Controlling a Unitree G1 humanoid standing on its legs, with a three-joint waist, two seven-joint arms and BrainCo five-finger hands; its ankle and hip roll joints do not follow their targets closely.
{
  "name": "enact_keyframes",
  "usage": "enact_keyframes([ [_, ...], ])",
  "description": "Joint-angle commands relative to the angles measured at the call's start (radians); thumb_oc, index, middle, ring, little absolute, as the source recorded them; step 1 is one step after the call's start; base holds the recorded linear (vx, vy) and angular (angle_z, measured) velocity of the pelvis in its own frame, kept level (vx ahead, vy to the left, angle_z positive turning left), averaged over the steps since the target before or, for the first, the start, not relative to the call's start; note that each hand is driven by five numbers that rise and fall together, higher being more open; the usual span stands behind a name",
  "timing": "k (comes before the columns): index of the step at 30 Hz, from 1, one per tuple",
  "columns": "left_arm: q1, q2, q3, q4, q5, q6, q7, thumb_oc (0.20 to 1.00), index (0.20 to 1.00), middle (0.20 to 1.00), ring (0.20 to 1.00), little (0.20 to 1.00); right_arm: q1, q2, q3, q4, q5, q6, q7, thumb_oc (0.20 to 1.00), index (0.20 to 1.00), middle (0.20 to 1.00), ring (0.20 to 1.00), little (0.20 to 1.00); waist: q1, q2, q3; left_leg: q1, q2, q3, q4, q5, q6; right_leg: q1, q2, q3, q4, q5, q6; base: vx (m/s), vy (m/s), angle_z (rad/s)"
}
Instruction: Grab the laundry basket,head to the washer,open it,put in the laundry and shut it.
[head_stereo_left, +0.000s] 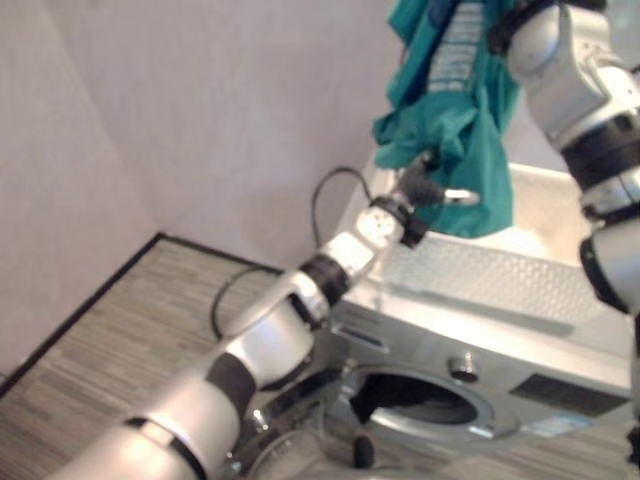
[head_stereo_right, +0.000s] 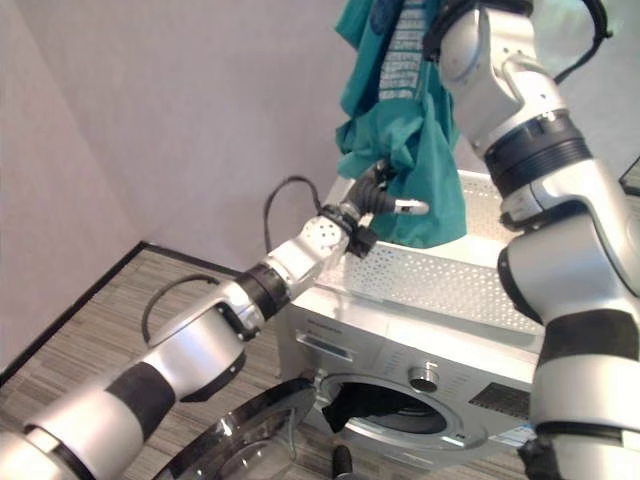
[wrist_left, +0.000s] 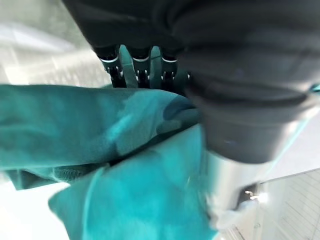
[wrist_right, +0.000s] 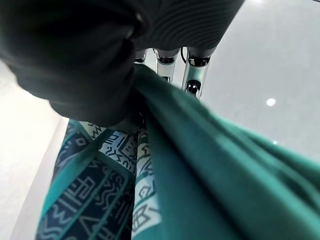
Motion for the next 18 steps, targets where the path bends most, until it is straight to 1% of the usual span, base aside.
enact_keyframes([
  [1,-0.128,-0.055,-0.044,0.053,-0.013,-0.037,-0.013,1.0,1.0,1.0,1.0,1.0,-0.14,-0.03,-0.051,0.08,0.031,-0.007,-0.032,0.2,0.2,0.2,0.2,0.2,-0.004,0.015,-0.026,-0.02,-0.003,0.056,0.015,-0.006,0.03,0.108,-0.034,0.014,0.032,-0.147,0.106,0.0,-0.015,-0.04],
  [8,-0.143,-0.071,-0.066,0.049,0.01,-0.03,-0.024,1.0,1.0,1.0,1.0,1.0,-0.125,-0.007,-0.078,0.051,0.044,-0.01,-0.036,0.2,0.2,0.2,0.2,0.2,-0.009,0.022,-0.018,-0.018,-0.004,0.062,0.015,-0.008,0.03,0.104,-0.034,0.022,0.032,-0.146,0.106,0.0,-0.003,0.0],
  [15,-0.15,-0.083,-0.056,0.053,0.004,-0.03,-0.021,1.0,1.0,1.0,1.0,1.0,-0.095,-0.01,-0.096,-0.008,0.021,-0.006,-0.026,0.2,0.2,0.2,0.2,0.2,-0.017,0.033,-0.013,-0.016,-0.003,0.072,0.015,-0.009,0.03,0.097,-0.032,0.032,0.03,-0.144,0.106,0.01,-0.022,-0.05],
  [18,-0.187,-0.075,-0.037,0.048,-0.024,-0.043,-0.003,1.0,1.0,1.0,1.0,1.0,-0.082,-0.014,-0.11,-0.023,0.034,-0.006,-0.026,0.2,0.2,0.2,0.2,0.2,-0.018,0.04,-0.013,-0.013,-0.004,0.075,0.015,-0.01,0.03,0.1,-0.03,0.038,0.026,-0.144,0.105,0.02,-0.023,-0.04],
])
